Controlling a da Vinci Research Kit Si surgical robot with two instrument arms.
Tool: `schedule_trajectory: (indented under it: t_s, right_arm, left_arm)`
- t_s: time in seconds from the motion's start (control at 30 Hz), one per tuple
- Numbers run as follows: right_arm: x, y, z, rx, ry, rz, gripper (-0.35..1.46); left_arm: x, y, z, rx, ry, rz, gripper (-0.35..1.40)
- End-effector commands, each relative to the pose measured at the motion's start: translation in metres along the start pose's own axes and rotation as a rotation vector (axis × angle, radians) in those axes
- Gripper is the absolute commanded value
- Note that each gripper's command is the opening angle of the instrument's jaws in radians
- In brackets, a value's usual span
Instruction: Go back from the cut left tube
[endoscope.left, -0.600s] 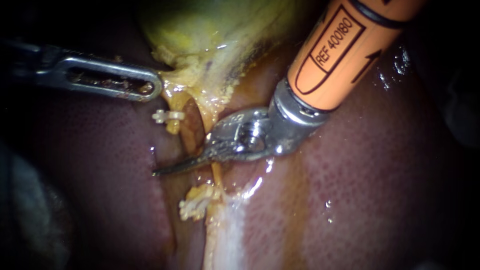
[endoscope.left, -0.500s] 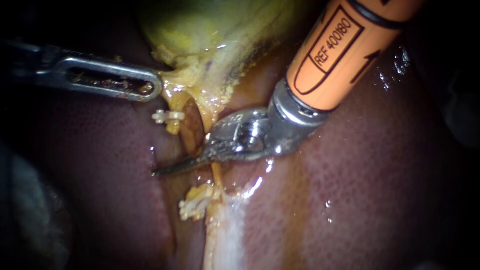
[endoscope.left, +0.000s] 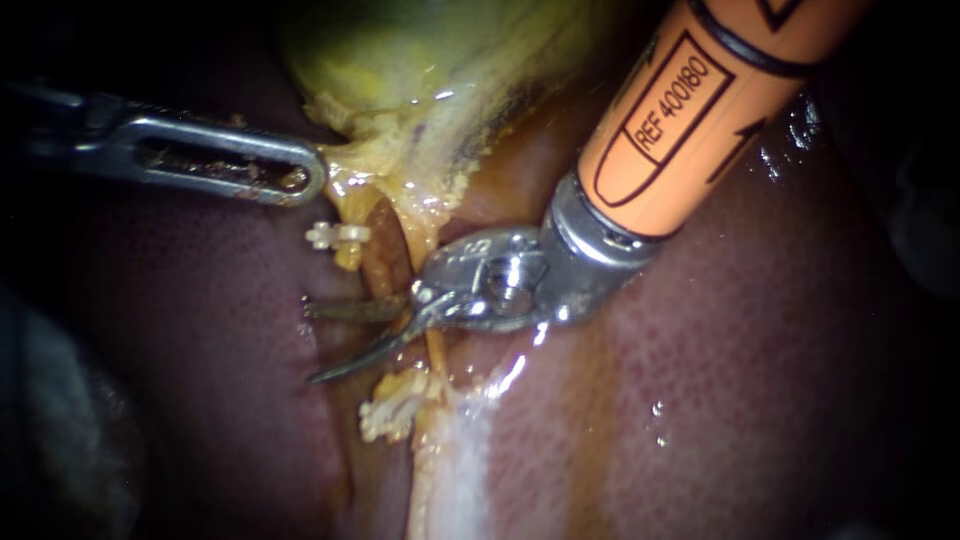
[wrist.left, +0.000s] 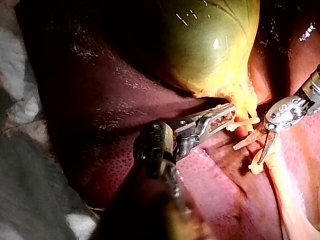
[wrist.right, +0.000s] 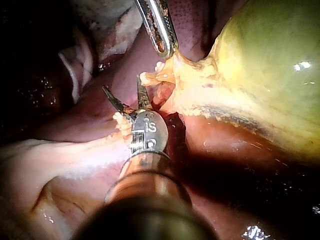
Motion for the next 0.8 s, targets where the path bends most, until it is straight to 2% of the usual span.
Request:
schedule_trajectory:
  t_s: [0.03,0.13,0.2,0.33,0.43,0.53,0.67,0.8]
  right_arm:
    - [0.0000,0.0000,0.0000,-0.003,0.001,-0.004,1.21]
    - [0.0001,-0.0003,-0.0001,-0.021,0.012,-0.027,1.33]
    - [0.0001,-0.0008,-0.0004,-0.097,0.051,-0.035,1.43]
    - [-0.0003,-0.0030,-0.0017,-0.168,0.083,-0.090,1.43]
    - [-0.0005,-0.0044,-0.0027,-0.220,0.072,-0.135,1.43]
    - [-0.0004,-0.0051,-0.0040,-0.276,0.009,-0.201,1.43]
    - [0.0001,-0.0057,-0.0068,-0.329,-0.099,-0.267,1.43]
    - [0.0000,-0.0062,-0.0097,-0.364,-0.174,-0.298,1.45]
  left_arm:
    - [0.0000,0.0000,0.0000,0.000,0.000,0.000,-0.35]
    - [0.0000,0.0000,0.0000,0.000,0.000,0.000,-0.35]
    - [0.0000,-0.0001,0.0000,0.000,0.000,0.000,-0.35]
    - [-0.0001,-0.0003,0.0000,0.000,0.000,0.002,-0.35]
    - [-0.0002,-0.0006,0.0001,0.000,0.000,0.003,-0.35]
    - [-0.0002,-0.0008,0.0001,0.000,-0.001,0.004,-0.35]
    - [-0.0002,-0.0008,0.0000,-0.001,-0.001,0.004,-0.35]
    - [-0.0003,-0.0008,0.0001,0.000,0.000,0.004,-0.35]
